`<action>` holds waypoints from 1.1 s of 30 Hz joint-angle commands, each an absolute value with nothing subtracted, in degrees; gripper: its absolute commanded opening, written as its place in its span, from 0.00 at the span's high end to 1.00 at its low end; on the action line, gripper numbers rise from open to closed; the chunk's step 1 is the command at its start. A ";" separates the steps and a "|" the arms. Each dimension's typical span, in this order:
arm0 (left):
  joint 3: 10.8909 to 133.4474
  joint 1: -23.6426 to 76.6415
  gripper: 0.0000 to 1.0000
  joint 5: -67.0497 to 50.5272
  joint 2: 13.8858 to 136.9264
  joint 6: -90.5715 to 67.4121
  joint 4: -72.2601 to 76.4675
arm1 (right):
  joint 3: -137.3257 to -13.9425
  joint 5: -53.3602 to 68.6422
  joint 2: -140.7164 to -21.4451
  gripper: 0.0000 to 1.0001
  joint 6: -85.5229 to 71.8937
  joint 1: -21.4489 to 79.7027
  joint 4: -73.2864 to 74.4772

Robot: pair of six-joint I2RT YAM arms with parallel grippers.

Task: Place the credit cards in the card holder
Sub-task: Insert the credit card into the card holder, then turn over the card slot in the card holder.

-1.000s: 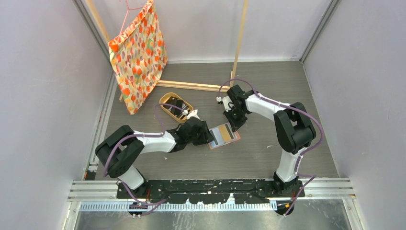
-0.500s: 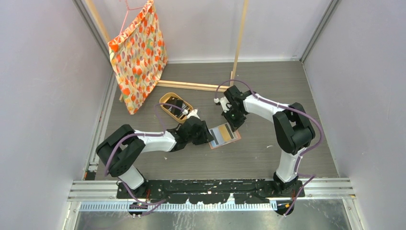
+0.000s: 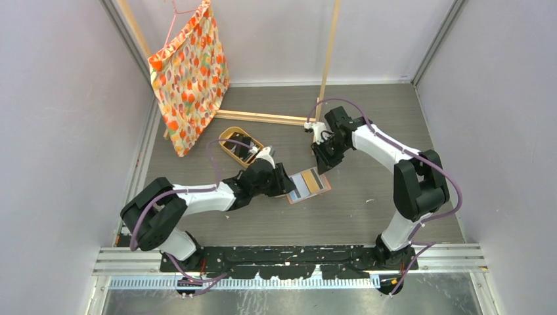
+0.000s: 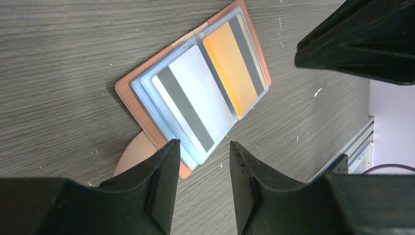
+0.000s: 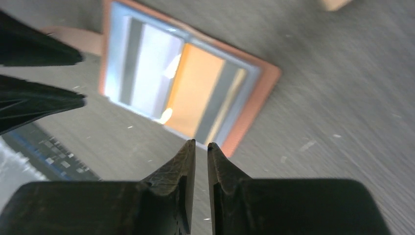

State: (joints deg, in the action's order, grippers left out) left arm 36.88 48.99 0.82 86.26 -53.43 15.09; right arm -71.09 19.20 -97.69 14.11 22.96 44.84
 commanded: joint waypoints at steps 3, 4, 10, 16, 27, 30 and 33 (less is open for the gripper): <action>34.53 49.09 0.56 -2.84 83.85 -50.22 22.25 | -74.15 37.74 -102.49 0.79 15.71 21.98 48.74; 34.24 49.05 0.56 -3.19 83.77 -50.19 23.12 | -74.23 38.04 -103.42 0.80 15.59 21.84 48.51; 32.85 48.05 0.56 -5.39 85.96 -53.10 28.12 | -75.01 37.25 -108.97 0.80 13.92 20.22 47.80; 32.46 47.33 0.57 -6.77 89.18 -55.65 31.93 | -75.15 35.10 -111.45 0.80 13.81 19.45 47.88; 33.75 47.29 0.57 -2.62 88.36 -57.57 24.77 | -75.19 36.82 -109.25 0.80 14.65 19.36 48.53; 34.44 47.29 0.57 -2.83 89.27 -57.56 24.56 | -75.22 36.83 -109.11 0.80 14.73 19.34 48.59; 34.88 47.29 0.57 -3.21 90.18 -57.62 24.64 | -75.17 36.75 -108.97 0.80 14.76 19.34 48.53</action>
State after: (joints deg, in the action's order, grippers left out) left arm 32.75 47.55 -3.88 89.38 -57.08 24.58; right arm -73.52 35.53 -111.46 14.26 19.40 47.88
